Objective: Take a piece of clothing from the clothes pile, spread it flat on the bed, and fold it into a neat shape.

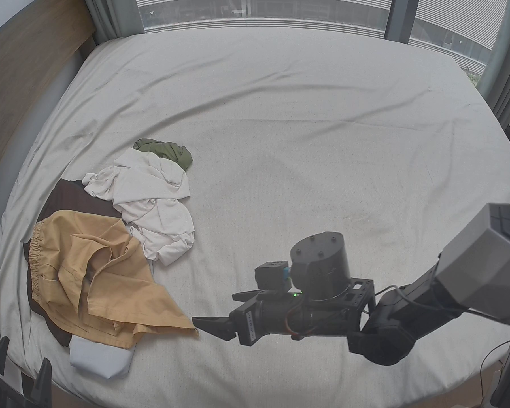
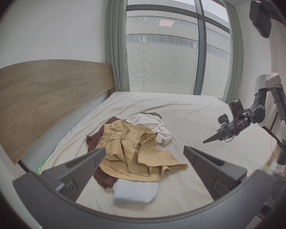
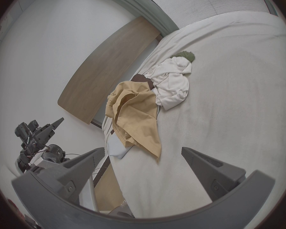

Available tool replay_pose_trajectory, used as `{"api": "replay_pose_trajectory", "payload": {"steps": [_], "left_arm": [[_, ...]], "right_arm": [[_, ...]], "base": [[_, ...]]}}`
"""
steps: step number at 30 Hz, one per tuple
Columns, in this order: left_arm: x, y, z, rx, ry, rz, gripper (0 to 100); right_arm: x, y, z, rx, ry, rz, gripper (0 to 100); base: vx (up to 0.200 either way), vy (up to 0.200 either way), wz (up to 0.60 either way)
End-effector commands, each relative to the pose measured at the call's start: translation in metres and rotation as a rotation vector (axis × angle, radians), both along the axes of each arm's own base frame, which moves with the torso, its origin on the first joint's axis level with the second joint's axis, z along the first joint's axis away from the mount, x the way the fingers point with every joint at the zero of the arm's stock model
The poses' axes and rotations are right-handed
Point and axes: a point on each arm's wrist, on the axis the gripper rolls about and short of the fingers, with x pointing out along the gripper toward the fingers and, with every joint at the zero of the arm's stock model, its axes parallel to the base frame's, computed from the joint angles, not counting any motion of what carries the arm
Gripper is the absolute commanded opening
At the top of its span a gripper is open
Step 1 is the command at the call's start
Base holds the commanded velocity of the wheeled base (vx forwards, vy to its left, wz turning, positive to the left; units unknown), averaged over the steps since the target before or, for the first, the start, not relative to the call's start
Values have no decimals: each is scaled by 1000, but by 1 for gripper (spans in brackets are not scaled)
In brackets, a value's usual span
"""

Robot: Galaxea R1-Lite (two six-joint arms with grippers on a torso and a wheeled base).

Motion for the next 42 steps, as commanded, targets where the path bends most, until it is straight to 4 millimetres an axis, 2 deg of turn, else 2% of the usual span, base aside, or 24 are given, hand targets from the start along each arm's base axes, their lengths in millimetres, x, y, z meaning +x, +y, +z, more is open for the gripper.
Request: {"api": "replay_pose_trajectory", "payload": {"steps": [1, 11, 36, 37, 42], "left_arm": [[0, 0, -5, -1, 1, 1, 100], [0, 0, -5, -1, 1, 1, 100], [0, 0, -5, -1, 1, 1, 100], [0, 0, -5, -1, 1, 1, 100], [0, 0, -5, -1, 1, 1, 100]], "right_arm": [[2, 21, -30, -54, 51, 25, 100], [4, 46, -64, -82, 97, -3, 100], [12, 90, -97, -34, 129, -91, 100], [13, 91, -99, -32, 127, -99, 0], [14, 93, -102, -26, 116, -111, 0]], "base": [[0, 0, 0], [0, 0, 0], [0, 0, 0], [0, 0, 0], [0, 0, 0]]}}
